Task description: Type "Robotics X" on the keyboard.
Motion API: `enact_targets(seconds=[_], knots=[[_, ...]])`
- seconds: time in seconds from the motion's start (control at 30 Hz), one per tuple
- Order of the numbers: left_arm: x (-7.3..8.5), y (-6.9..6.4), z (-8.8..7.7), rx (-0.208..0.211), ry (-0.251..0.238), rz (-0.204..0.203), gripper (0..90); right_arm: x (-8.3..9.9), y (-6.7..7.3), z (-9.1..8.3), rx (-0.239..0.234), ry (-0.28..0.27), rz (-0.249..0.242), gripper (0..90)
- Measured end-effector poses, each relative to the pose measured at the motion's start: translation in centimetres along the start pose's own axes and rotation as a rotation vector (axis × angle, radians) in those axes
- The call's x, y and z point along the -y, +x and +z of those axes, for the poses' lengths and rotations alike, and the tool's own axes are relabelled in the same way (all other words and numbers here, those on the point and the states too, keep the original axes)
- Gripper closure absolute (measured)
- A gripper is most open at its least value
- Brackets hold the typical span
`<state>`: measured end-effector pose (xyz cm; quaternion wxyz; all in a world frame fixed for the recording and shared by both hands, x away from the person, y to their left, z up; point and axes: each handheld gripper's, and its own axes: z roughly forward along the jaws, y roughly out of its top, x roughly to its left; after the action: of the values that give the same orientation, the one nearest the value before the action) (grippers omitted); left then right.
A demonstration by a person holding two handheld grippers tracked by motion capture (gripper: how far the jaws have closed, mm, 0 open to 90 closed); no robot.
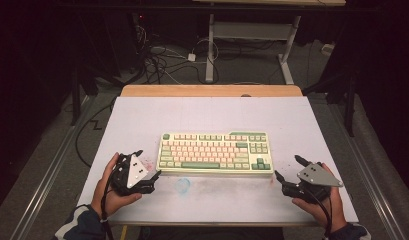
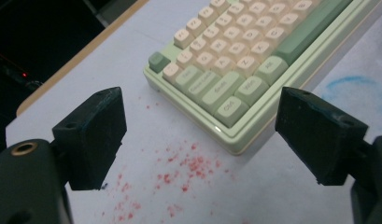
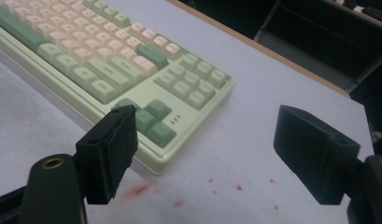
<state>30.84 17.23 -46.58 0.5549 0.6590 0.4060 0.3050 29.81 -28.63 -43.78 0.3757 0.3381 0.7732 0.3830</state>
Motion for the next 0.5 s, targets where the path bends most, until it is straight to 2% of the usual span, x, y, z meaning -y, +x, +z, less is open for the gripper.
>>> enact_targets(seconds=[0.1, 0.17, 0.23, 0.3, 0.4, 0.5], knots=[[0.7, 0.4, -0.3, -0.014, 0.015, -0.007, 15.1, 1.0, -0.2, -0.1, -0.001, 0.014, 0.028, 22.4], [1.2, 0.5, -0.5, -0.013, 0.039, -0.016, 15.2, 1.6, -0.1, -0.1, 0.009, 0.032, 0.022, 22.4], [1.6, 0.4, -0.6, -0.018, 0.048, 0.001, 15.2, 1.9, -0.1, -0.2, 0.001, 0.034, 0.031, 22.3], [1.7, 0.2, -0.6, -0.011, 0.055, 0.006, 15.1, 2.0, -0.1, -0.2, 0.005, 0.035, 0.03, 22.1], [1.6, -0.1, -0.7, -0.002, 0.042, -0.013, 15.1, 1.8, 0.0, -0.3, 0.007, 0.028, 0.031, 22.1], [1.8, -0.2, -0.8, 0.001, 0.057, 0.01, 15.2, 1.6, 0.3, -0.3, 0.007, 0.028, 0.02, 21.3]])
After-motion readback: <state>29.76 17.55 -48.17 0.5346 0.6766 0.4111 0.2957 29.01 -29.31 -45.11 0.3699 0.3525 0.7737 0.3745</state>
